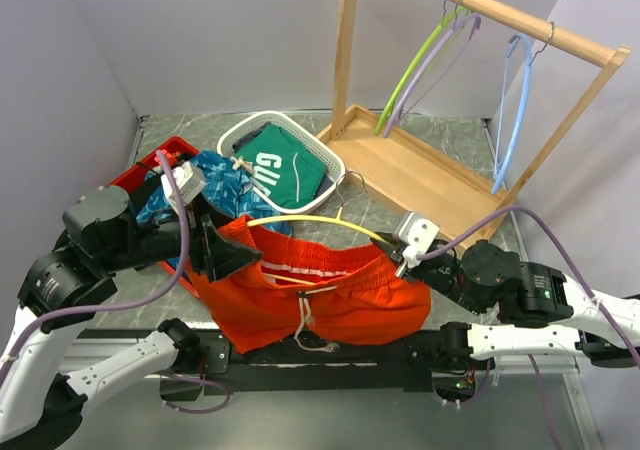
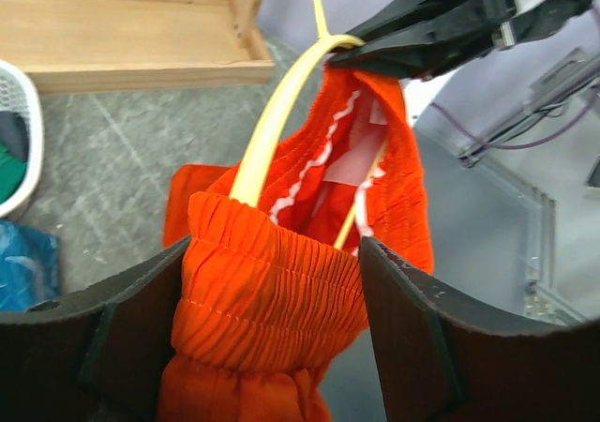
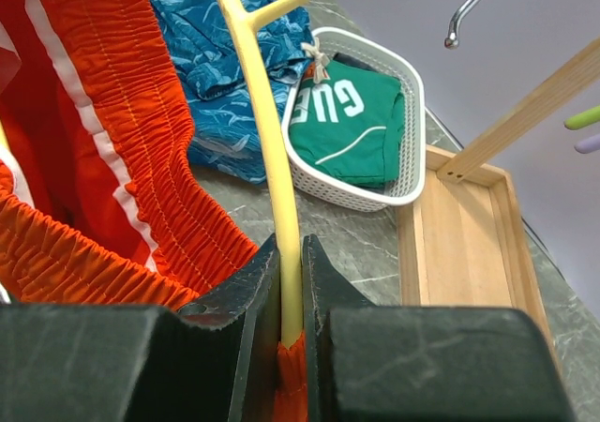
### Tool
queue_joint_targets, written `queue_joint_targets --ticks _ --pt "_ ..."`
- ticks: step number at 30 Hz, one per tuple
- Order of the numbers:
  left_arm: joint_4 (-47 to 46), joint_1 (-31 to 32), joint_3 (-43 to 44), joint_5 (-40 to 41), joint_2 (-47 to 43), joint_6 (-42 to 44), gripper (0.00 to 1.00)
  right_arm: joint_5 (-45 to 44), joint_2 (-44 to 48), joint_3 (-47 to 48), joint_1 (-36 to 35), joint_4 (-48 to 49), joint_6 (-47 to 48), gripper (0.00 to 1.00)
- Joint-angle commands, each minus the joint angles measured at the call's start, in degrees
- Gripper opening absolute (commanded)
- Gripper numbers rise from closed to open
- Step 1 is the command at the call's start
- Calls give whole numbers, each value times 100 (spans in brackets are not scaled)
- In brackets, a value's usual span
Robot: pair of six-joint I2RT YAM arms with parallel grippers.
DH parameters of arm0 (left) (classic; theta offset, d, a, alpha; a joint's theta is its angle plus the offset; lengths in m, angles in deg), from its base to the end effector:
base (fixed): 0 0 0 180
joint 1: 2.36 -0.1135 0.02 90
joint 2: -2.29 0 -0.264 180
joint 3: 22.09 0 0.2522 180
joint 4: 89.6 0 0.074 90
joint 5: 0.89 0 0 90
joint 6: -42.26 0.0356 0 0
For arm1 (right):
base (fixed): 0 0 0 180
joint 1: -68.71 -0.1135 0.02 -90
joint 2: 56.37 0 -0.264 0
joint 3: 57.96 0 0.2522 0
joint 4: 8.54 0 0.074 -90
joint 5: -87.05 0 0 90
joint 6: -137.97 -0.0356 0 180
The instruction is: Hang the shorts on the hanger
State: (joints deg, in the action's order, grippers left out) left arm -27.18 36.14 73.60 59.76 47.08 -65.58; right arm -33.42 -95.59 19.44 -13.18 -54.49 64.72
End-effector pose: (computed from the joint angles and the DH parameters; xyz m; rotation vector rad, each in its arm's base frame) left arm 0.0632 -0.0726 0.4742 0.7230 1.7540 -1.1436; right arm 0.0344 0.1137 0.4222 -1.0000 1.3790 0.3983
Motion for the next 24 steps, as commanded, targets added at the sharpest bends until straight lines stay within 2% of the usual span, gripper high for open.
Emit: queue_joint_targets --ticks 1,7,14,15,17,18,19,21,24 --pt "-314 17 25 -520 -146 -289 71 -318 204 123 6 810 -181 0" --pt "-139 8 121 -424 -156 -378 69 -231 345 123 6 837 -199 0" --pt "-155 8 7 -511 -155 -404 56 -213 494 79 6 845 -225 0" --pt "-173 8 -19 -520 -173 -413 47 -221 503 87 6 854 -216 0" --pt "-243 17 -28 -572 -173 -404 37 -195 503 79 6 863 -225 0" --pt "-270 8 -63 -625 -173 -386 23 -213 468 79 6 889 -225 0" --pt "-322 8 -81 -643 -182 -395 14 -204 451 87 6 907 -225 0" --pt "-454 8 -168 -652 -164 -343 1 -344 320 105 15 994 -251 0" --pt "-726 8 -370 -556 -199 -316 1 -686 135 149 6 1152 -330 0"
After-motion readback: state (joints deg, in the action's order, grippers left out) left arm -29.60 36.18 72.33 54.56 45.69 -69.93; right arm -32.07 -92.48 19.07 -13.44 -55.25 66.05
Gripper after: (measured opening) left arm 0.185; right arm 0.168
